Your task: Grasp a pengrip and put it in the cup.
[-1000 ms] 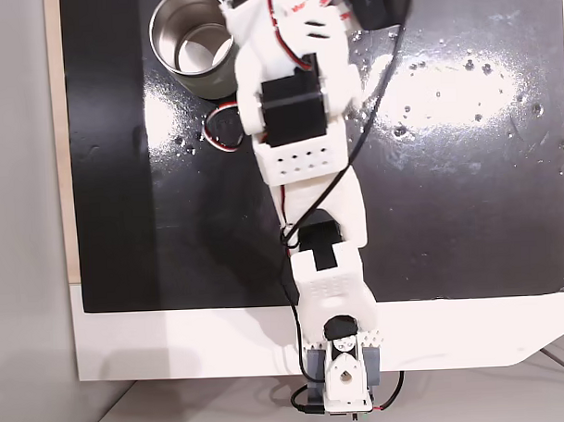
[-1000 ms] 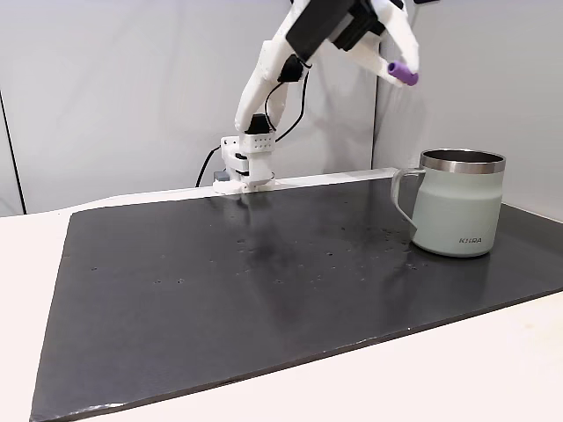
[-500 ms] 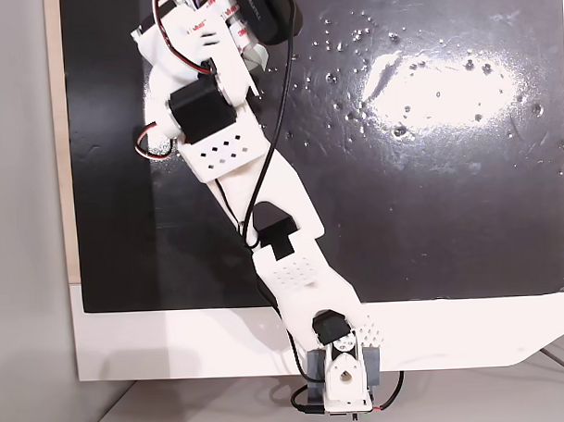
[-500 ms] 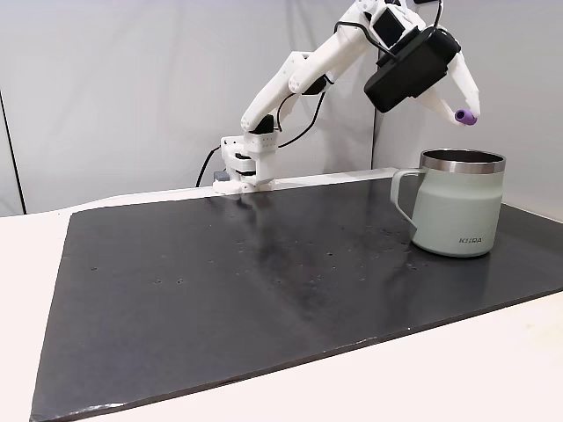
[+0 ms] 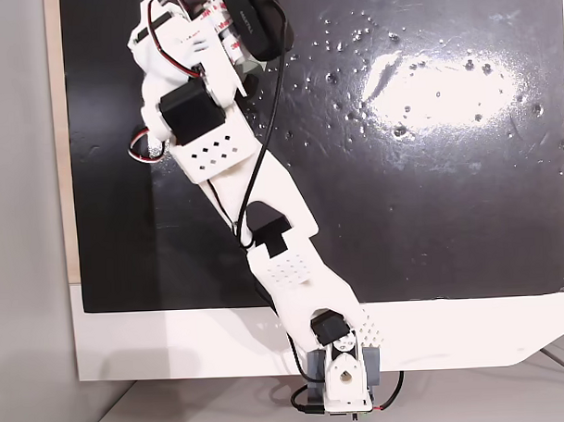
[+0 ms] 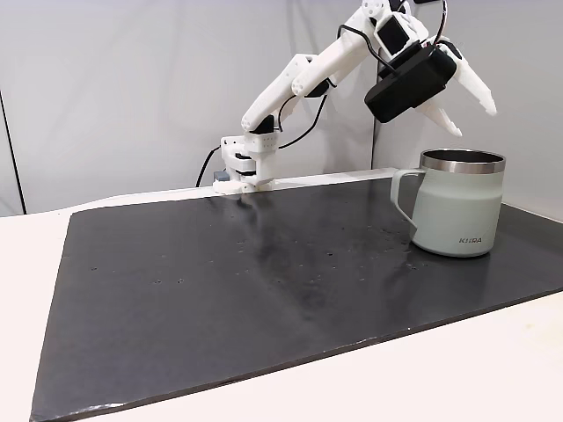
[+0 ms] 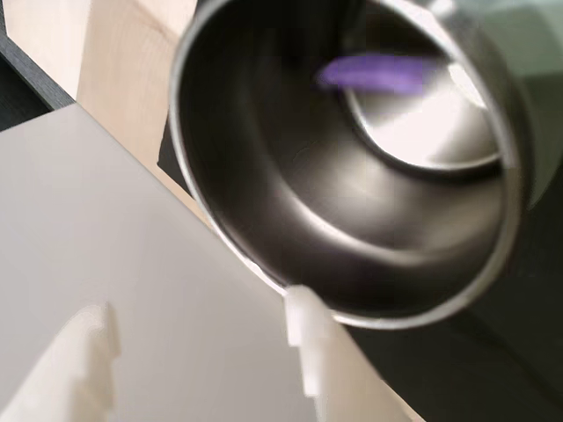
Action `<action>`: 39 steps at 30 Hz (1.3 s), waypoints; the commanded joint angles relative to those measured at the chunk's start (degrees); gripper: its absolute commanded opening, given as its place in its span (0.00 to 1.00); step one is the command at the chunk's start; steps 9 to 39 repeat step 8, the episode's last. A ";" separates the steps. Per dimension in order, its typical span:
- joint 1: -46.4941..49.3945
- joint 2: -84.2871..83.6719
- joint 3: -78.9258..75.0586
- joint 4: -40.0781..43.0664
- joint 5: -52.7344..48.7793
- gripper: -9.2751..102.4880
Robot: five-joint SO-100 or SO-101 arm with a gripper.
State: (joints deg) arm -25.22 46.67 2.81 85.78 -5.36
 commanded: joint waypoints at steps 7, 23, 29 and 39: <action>0.62 1.23 -3.34 0.35 0.53 0.25; 0.62 1.23 -3.34 0.35 0.53 0.25; 0.62 1.23 -3.34 0.35 0.53 0.25; 0.62 1.23 -3.34 0.35 0.53 0.25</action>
